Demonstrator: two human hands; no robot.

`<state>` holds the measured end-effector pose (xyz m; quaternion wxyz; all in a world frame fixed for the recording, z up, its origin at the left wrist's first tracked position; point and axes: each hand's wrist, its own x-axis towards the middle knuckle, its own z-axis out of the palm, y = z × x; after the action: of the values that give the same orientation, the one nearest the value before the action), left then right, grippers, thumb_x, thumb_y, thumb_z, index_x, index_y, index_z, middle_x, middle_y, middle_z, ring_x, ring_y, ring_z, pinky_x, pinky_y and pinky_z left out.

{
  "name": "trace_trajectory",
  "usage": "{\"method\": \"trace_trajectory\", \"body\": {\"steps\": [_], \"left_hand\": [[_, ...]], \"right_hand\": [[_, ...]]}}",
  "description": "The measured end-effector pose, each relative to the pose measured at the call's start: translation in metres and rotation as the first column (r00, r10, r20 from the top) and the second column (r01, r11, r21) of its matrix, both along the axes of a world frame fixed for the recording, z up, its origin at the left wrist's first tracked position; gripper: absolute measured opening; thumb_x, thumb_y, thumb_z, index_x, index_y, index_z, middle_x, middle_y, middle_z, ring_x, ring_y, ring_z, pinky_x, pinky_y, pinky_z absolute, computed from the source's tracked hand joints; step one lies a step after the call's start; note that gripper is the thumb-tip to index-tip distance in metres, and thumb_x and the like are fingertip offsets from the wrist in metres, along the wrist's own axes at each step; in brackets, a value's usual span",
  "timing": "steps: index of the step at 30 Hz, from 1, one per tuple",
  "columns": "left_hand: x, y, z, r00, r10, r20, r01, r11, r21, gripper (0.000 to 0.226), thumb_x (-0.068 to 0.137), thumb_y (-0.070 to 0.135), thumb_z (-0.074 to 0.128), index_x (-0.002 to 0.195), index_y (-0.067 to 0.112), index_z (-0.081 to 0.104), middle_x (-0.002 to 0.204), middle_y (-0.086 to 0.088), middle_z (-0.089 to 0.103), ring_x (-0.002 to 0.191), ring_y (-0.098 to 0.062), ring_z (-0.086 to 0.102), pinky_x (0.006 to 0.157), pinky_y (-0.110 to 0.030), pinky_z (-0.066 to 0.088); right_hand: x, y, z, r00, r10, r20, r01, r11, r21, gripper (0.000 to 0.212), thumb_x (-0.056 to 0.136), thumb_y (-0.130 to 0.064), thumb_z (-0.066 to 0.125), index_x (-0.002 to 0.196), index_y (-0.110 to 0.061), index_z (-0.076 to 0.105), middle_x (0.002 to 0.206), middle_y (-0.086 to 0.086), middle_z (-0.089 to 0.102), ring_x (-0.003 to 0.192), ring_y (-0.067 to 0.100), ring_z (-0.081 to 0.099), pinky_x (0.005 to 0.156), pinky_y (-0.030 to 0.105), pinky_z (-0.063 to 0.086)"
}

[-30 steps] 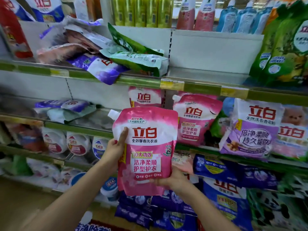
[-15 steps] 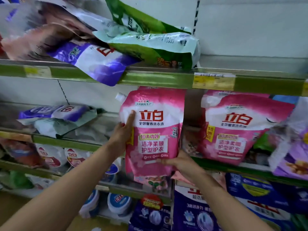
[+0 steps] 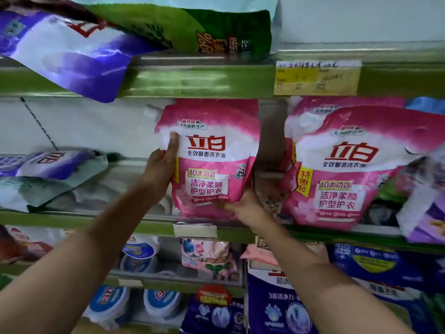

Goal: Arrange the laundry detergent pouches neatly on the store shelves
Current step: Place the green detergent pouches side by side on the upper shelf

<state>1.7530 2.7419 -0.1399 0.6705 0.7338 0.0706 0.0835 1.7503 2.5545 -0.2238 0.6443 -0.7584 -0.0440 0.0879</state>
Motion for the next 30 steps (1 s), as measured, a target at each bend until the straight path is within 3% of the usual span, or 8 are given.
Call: {"method": "trace_trajectory", "body": {"steps": [4, 7, 11, 15, 17, 21, 26, 30], "left_hand": [[-0.008, -0.001, -0.013, 0.993, -0.115, 0.03, 0.114, 0.993, 0.029, 0.032, 0.088, 0.043, 0.057, 0.109, 0.02, 0.067, 0.103, -0.007, 0.075, 0.092, -0.025, 0.073, 0.082, -0.042, 0.059], [-0.011, 0.001, -0.022, 0.991, -0.133, -0.032, 0.133, 0.991, -0.013, 0.039, 0.077, 0.037, 0.068, 0.108, 0.014, 0.068, 0.104, -0.012, 0.074, 0.093, -0.03, 0.072, 0.086, -0.049, 0.056], [-0.007, -0.009, -0.015, 0.997, -0.067, -0.044, 0.065, 0.997, -0.045, 0.033, 0.087, 0.029, 0.065, 0.109, 0.005, 0.067, 0.101, -0.018, 0.073, 0.077, -0.022, 0.074, 0.059, -0.029, 0.058], [-0.007, -0.016, 0.006, 1.0, -0.022, 0.011, 0.023, 0.993, -0.112, 0.03, 0.083, 0.036, 0.066, 0.102, 0.013, 0.068, 0.1, -0.012, 0.075, 0.083, -0.022, 0.074, 0.074, -0.035, 0.06], [-0.004, -0.017, 0.021, 0.997, 0.021, 0.071, -0.009, 0.986, -0.166, 0.04, 0.081, 0.044, 0.066, 0.103, 0.01, 0.068, 0.095, -0.009, 0.076, 0.082, -0.022, 0.074, 0.069, -0.031, 0.06], [0.005, -0.019, 0.035, 0.994, 0.095, 0.054, -0.079, 0.967, -0.244, 0.045, 0.083, 0.037, 0.071, 0.109, 0.0, 0.066, 0.094, -0.012, 0.076, 0.082, -0.025, 0.074, 0.063, -0.029, 0.059], [0.009, -0.009, 0.035, 0.999, 0.046, 0.017, -0.041, 0.971, -0.236, 0.05, 0.08, 0.038, 0.072, 0.112, 0.0, 0.065, 0.099, -0.011, 0.075, 0.089, -0.026, 0.073, 0.076, -0.035, 0.059], [-0.004, 0.001, 0.038, 0.999, -0.039, 0.017, 0.041, 0.989, -0.14, 0.042, 0.085, 0.039, 0.066, 0.111, 0.007, 0.067, 0.105, -0.008, 0.075, 0.096, -0.024, 0.072, 0.078, -0.032, 0.054]], "right_hand": [[0.005, 0.002, -0.005, 1.0, -0.014, 0.016, 0.014, 1.0, 0.027, 0.067, 0.062, -0.016, 0.089, 0.121, -0.015, 0.058, 0.111, -0.004, 0.068, 0.104, 0.019, 0.066, 0.094, 0.041, 0.054], [0.005, -0.003, 0.0, 1.0, 0.019, 0.008, -0.019, 1.0, -0.014, 0.068, 0.06, -0.013, 0.09, 0.118, -0.018, 0.057, 0.104, -0.007, 0.065, 0.099, 0.017, 0.066, 0.081, 0.03, 0.056], [0.011, -0.01, 0.001, 0.998, -0.042, -0.037, 0.041, 0.999, -0.026, 0.068, 0.059, -0.01, 0.09, 0.12, -0.011, 0.06, 0.112, 0.004, 0.069, 0.1, 0.026, 0.068, 0.078, 0.037, 0.058], [0.012, -0.015, -0.003, 0.998, -0.026, -0.053, 0.021, 0.996, -0.09, 0.058, 0.067, -0.003, 0.086, 0.117, -0.017, 0.06, 0.11, 0.003, 0.069, 0.084, 0.021, 0.067, 0.061, 0.029, 0.058], [0.015, -0.013, -0.006, 0.999, -0.023, -0.043, 0.019, 0.994, -0.109, 0.067, 0.065, -0.001, 0.086, 0.125, -0.015, 0.06, 0.111, 0.003, 0.069, 0.093, 0.023, 0.067, 0.072, 0.034, 0.059], [0.014, -0.011, -0.004, 0.999, -0.021, -0.034, 0.017, 0.994, -0.105, 0.053, 0.071, -0.003, 0.082, 0.116, -0.024, 0.063, 0.097, 0.003, 0.07, 0.069, 0.017, 0.063, 0.051, 0.026, 0.051], [0.012, -0.008, -0.01, 1.0, -0.026, -0.015, 0.024, 0.996, -0.091, 0.051, 0.069, -0.004, 0.081, 0.104, -0.038, 0.065, 0.106, 0.0, 0.069, 0.102, 0.026, 0.066, 0.082, 0.039, 0.058], [-0.002, -0.007, -0.003, 0.992, -0.089, 0.085, 0.098, 0.988, -0.116, 0.082, 0.062, -0.007, 0.087, 0.133, -0.022, 0.048, 0.125, -0.001, 0.061, 0.114, 0.016, 0.058, 0.096, 0.034, 0.051]]}}
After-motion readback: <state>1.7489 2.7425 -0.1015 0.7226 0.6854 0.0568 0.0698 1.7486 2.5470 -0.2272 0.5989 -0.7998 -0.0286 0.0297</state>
